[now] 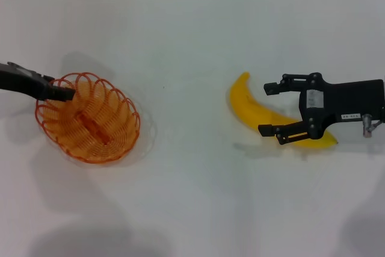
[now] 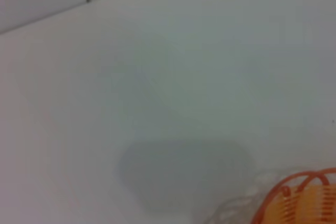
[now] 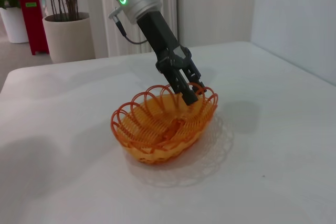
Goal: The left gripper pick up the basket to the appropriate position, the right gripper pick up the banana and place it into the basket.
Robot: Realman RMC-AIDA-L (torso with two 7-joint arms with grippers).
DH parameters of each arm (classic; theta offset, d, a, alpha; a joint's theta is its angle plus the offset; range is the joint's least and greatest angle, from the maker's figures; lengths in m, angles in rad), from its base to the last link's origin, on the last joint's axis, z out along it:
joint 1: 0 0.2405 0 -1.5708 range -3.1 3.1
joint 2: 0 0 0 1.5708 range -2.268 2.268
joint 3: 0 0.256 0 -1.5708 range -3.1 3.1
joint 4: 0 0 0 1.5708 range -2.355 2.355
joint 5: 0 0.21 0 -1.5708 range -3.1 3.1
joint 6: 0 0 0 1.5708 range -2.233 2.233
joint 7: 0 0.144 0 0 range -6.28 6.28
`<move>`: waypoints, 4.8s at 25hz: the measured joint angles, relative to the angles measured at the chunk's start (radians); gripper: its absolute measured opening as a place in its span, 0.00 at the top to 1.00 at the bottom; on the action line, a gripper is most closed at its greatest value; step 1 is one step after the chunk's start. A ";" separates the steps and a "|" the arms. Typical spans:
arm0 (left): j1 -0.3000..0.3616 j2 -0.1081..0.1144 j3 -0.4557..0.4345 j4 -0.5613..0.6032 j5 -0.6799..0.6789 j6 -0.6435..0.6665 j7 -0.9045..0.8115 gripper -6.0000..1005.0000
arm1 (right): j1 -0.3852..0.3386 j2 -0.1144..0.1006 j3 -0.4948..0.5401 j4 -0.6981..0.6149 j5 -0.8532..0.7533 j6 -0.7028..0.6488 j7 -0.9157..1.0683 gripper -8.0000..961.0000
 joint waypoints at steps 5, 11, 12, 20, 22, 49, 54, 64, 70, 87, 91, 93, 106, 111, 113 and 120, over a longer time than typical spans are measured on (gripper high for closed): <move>-0.006 -0.014 0.000 0.000 0.026 -0.013 0.002 0.37 | 0.001 0.000 -0.001 0.000 0.000 0.000 0.006 0.05; -0.006 -0.017 0.000 0.000 0.028 -0.018 -0.001 0.41 | 0.001 0.000 -0.003 0.000 0.000 0.000 0.006 0.05; -0.006 -0.017 0.000 0.000 0.028 -0.018 -0.001 0.41 | 0.001 0.000 -0.003 0.000 0.000 0.000 0.006 0.05; -0.007 -0.018 0.000 0.000 0.031 -0.018 0.003 0.46 | 0.001 0.000 -0.003 0.000 0.000 0.000 0.008 0.05; -0.007 -0.018 0.000 0.000 0.032 -0.018 0.003 0.48 | 0.001 0.000 -0.003 0.000 0.000 0.000 0.013 0.05; 0.026 -0.044 0.002 0.191 -0.014 0.164 0.008 0.87 | 0.002 0.000 -0.004 0.002 -0.011 0.000 0.019 0.05; 0.022 -0.076 -0.001 0.233 -0.022 0.181 -0.005 0.90 | 0.004 0.000 -0.004 0.002 -0.011 0.000 0.021 0.05; 0.030 -0.083 -0.025 0.085 -0.218 0.111 -0.035 0.92 | 0.020 -0.002 -0.004 -0.007 -0.011 0.000 0.045 0.05; 0.042 -0.083 -0.026 0.007 -0.261 0.069 -0.069 0.92 | 0.026 -0.004 -0.004 -0.010 -0.011 0.000 0.064 0.05; 0.131 -0.078 -0.128 -0.027 -0.296 0.046 -0.099 0.92 | 0.031 -0.004 -0.004 -0.009 -0.025 0.000 0.070 0.05; 0.133 -0.077 -0.129 -0.062 -0.292 0.001 -0.103 0.91 | 0.032 -0.004 -0.004 -0.009 -0.025 -0.001 0.070 0.05; 0.132 -0.075 -0.128 -0.082 -0.290 -0.022 -0.103 0.91 | 0.032 -0.004 -0.004 -0.009 -0.025 -0.002 0.070 0.05; 0.147 -0.079 -0.129 -0.106 -0.297 -0.086 -0.101 0.90 | 0.034 -0.004 -0.004 -0.009 -0.024 -0.006 0.083 0.05; 0.147 -0.081 -0.129 -0.106 -0.297 -0.092 -0.098 0.90 | 0.034 -0.004 -0.004 -0.009 -0.024 -0.007 0.083 0.05; 0.147 -0.081 -0.129 -0.106 -0.298 -0.092 -0.098 0.90 | 0.034 -0.004 -0.004 -0.009 -0.024 -0.007 0.083 0.05; 0.150 -0.080 -0.129 -0.106 -0.307 -0.094 -0.098 0.88 | 0.034 -0.004 -0.004 -0.009 -0.025 -0.002 0.084 0.05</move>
